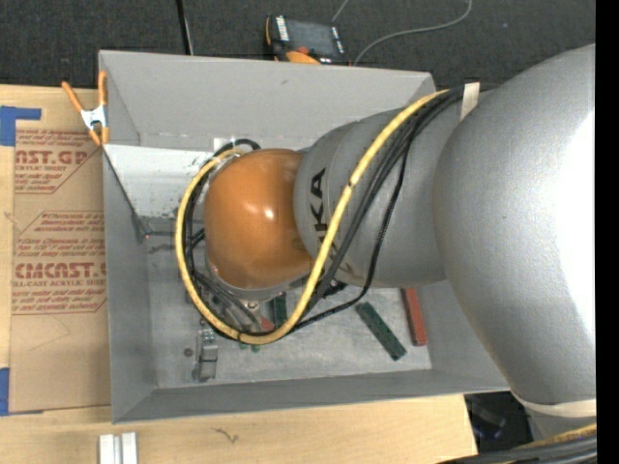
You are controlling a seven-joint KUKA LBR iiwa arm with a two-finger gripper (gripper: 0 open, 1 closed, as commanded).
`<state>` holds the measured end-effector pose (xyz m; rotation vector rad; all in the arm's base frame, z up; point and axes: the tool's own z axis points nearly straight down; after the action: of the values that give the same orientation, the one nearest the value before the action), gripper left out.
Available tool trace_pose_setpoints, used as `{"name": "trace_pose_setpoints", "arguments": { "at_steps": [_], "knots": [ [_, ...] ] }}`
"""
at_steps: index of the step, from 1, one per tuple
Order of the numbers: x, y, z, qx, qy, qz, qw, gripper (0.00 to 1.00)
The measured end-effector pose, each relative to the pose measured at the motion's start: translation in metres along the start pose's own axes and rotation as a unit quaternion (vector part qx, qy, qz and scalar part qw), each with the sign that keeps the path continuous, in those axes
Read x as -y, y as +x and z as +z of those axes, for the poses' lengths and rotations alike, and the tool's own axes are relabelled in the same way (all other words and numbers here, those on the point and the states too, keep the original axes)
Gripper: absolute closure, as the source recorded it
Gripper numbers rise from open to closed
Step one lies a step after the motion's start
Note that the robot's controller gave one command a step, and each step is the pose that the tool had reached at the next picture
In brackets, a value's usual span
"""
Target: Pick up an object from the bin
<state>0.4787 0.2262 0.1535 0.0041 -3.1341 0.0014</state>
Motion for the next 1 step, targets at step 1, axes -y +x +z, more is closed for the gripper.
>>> {"name": "trace_pose_setpoints", "arguments": {
  "at_steps": [1],
  "knots": [
    [0.068,-0.0523,0.0861,0.0041,0.0,0.059,0.9982,0.0]
  ]
}}
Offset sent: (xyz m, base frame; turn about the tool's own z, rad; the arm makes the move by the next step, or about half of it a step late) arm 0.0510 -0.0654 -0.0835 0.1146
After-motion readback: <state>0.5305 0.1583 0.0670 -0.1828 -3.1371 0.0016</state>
